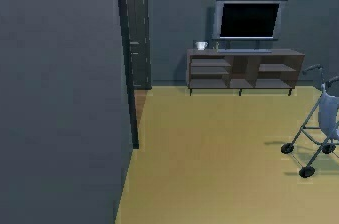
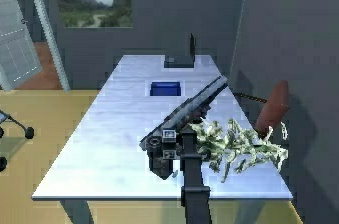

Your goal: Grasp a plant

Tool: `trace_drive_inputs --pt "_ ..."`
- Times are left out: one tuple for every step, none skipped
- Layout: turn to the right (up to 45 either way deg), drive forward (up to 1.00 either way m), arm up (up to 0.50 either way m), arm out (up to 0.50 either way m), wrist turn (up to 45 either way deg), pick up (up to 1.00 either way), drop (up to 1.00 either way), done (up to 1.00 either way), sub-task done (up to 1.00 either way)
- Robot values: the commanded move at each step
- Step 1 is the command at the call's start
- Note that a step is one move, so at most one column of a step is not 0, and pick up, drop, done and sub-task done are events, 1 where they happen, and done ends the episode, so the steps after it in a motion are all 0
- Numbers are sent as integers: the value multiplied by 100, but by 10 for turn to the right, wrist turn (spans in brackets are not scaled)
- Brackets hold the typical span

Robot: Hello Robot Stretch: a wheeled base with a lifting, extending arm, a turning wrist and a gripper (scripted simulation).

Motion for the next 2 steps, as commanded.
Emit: trace_drive_inputs --pt "0 0 10 0 0 0 0 0 0" --pt "0 0 0 0 0 0 0 100 0"
